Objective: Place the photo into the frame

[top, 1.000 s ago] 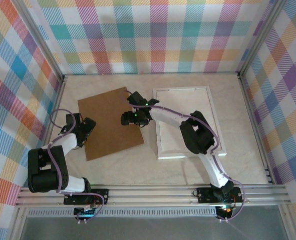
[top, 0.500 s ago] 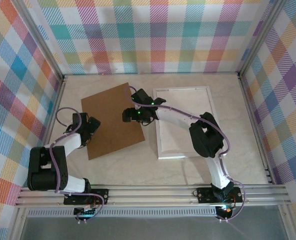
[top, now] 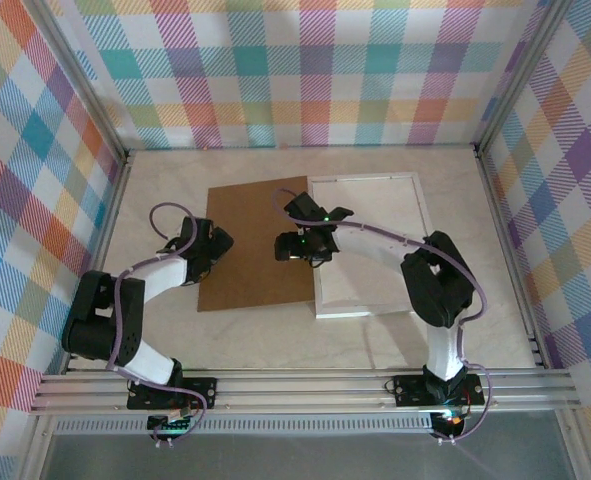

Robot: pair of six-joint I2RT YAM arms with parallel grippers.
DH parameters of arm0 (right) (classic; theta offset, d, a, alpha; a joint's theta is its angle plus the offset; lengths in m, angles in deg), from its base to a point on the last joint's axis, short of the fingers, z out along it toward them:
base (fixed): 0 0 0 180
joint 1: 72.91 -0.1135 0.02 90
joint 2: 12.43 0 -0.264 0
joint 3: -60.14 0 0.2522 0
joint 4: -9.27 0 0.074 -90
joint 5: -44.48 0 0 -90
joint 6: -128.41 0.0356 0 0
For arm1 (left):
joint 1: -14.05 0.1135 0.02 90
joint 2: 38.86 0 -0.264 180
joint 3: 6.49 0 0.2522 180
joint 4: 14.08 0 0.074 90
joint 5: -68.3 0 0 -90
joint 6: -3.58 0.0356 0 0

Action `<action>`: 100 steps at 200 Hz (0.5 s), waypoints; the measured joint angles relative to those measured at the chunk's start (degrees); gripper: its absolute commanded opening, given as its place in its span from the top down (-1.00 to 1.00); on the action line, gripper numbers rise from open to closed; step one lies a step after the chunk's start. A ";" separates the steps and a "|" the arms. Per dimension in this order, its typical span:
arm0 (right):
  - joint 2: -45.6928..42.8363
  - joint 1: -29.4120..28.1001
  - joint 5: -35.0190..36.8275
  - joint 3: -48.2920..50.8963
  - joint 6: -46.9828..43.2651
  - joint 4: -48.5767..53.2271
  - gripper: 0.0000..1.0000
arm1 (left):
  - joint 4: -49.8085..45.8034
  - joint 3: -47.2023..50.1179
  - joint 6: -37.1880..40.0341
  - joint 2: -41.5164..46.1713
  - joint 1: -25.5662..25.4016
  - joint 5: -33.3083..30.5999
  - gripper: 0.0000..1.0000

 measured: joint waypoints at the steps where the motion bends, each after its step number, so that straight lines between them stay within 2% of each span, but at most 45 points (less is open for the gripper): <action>1: -0.04 0.00 0.00 0.04 0.00 0.00 -0.74 | 0.00 -0.04 0.00 -0.02 -0.02 0.00 -0.99; 60: -1.88 -0.09 0.50 1.88 0.72 -0.07 -0.77 | -0.46 -1.20 -0.22 -1.25 -1.07 -0.79 -0.99; 100: -2.36 0.13 2.60 2.16 1.75 1.07 -0.87 | -0.46 -2.12 -0.20 -1.84 -2.12 -0.09 -0.99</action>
